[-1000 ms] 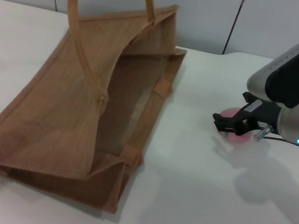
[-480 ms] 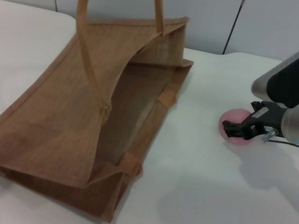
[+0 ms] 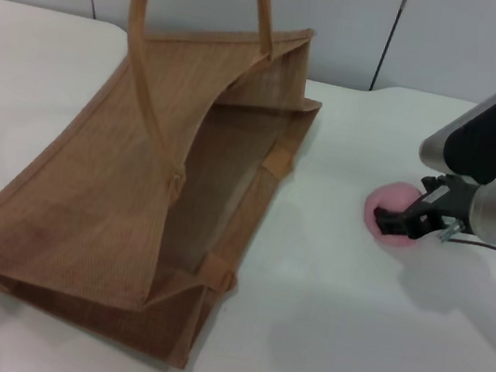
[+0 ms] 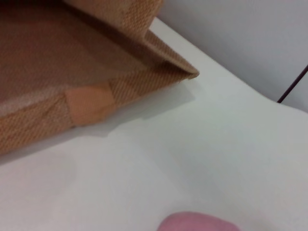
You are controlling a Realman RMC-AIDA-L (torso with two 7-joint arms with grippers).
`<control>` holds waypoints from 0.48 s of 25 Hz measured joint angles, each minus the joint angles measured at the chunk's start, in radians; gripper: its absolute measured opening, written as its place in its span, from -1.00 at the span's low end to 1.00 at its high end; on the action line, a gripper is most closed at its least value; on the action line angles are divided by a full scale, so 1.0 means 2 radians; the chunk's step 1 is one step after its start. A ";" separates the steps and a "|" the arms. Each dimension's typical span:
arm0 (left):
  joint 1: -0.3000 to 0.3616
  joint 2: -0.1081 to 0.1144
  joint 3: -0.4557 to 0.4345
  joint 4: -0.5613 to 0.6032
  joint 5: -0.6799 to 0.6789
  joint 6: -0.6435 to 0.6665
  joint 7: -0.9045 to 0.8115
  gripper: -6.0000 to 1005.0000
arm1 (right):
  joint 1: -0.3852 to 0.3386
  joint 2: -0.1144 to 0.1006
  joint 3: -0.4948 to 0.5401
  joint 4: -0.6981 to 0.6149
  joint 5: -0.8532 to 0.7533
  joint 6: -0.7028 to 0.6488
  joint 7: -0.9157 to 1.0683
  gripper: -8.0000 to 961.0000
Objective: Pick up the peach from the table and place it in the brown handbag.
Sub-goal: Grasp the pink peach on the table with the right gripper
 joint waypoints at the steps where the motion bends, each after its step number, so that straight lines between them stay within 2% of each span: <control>1: 0.000 0.000 0.000 0.000 0.000 0.000 0.000 -0.76 | 0.000 0.001 0.000 0.000 0.000 0.002 -0.001 0.81; 6: 0.002 0.001 0.000 0.002 0.002 0.000 0.000 -0.76 | 0.002 0.006 -0.003 -0.004 0.000 0.020 -0.003 0.80; 12: 0.002 0.001 0.000 0.004 0.002 0.000 0.000 -0.76 | 0.009 0.006 -0.004 -0.008 0.001 0.039 -0.004 0.73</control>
